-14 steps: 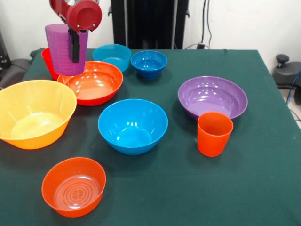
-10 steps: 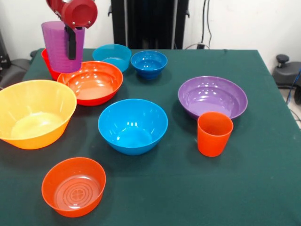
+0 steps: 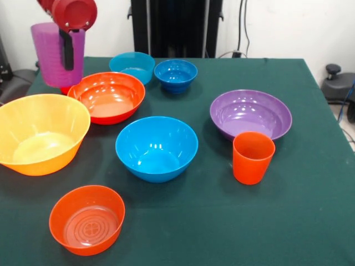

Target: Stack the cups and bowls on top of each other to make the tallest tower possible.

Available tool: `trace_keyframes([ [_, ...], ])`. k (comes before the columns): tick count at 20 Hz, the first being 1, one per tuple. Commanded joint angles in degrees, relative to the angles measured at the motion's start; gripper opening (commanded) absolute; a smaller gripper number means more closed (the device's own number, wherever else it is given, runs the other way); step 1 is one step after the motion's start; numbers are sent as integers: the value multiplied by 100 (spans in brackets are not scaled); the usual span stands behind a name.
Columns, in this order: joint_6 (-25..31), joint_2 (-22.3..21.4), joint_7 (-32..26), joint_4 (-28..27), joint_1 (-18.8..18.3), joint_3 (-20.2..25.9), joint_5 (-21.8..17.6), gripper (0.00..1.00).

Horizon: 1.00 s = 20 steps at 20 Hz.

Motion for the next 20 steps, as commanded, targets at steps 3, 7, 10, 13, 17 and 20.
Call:
trace_keyframes([
  [3,847,982,-1013,-1205,23,991,-404,0],
  [7,930,1299,-1416,-1640,-24,1268,-499,0],
  [10,1211,1562,-1310,-2175,86,1224,-584,0],
  [13,1572,1913,-1362,-2864,122,1258,-658,0],
  [17,2307,2445,-1641,-4069,104,1414,-800,0],
  [20,2673,2751,-1686,-4738,122,1487,-875,0],
])
